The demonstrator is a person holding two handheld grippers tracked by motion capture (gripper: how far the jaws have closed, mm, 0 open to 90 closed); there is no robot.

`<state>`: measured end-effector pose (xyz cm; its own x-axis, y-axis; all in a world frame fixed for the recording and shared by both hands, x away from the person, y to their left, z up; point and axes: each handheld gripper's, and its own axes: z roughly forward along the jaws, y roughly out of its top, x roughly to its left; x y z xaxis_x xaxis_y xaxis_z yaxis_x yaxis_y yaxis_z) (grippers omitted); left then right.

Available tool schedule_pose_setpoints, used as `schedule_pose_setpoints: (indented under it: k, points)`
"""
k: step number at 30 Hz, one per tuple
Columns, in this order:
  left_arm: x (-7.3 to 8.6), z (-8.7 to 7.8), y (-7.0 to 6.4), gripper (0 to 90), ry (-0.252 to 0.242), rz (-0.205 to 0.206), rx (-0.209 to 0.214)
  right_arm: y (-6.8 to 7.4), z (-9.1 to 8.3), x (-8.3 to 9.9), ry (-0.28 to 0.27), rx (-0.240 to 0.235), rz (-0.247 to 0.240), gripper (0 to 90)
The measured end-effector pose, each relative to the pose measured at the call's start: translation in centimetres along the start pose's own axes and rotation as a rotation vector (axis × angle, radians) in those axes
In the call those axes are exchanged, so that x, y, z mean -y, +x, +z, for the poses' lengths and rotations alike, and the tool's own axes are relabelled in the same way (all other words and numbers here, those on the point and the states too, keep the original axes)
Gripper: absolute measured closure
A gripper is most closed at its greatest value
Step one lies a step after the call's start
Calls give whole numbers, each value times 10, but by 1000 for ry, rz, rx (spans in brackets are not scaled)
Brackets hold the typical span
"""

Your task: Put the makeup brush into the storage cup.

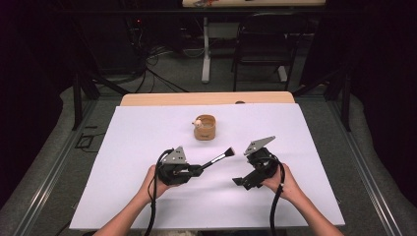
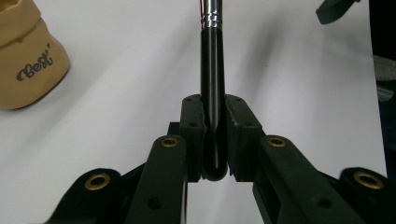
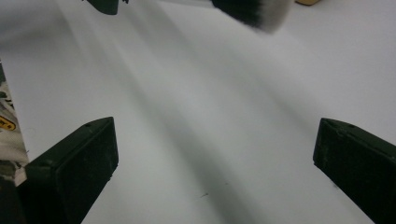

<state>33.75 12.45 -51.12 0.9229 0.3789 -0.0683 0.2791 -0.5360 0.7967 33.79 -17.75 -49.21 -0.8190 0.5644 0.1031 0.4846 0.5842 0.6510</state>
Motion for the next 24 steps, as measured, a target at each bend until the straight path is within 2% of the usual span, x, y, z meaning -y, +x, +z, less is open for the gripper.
schedule_pose_setpoints:
  k: [8, 11, 18, 24]
  points:
    - [-1, 0, -1, 789, -39, -17, -15, 3, -1, -2, -49, 0, 4, 0]
    - [-1, -1, -1, 789, -63, -16, -45, 3, 0, -3, -68, -4, 14, 0]
    - [-1, 0, -1, 789, -96, -35, -54, 2, 1, -5, -99, 4, 34, 0]
    - [-1, 1, -2, 789, -121, -54, -59, 3, -3, -7, -167, -13, 57, 53]
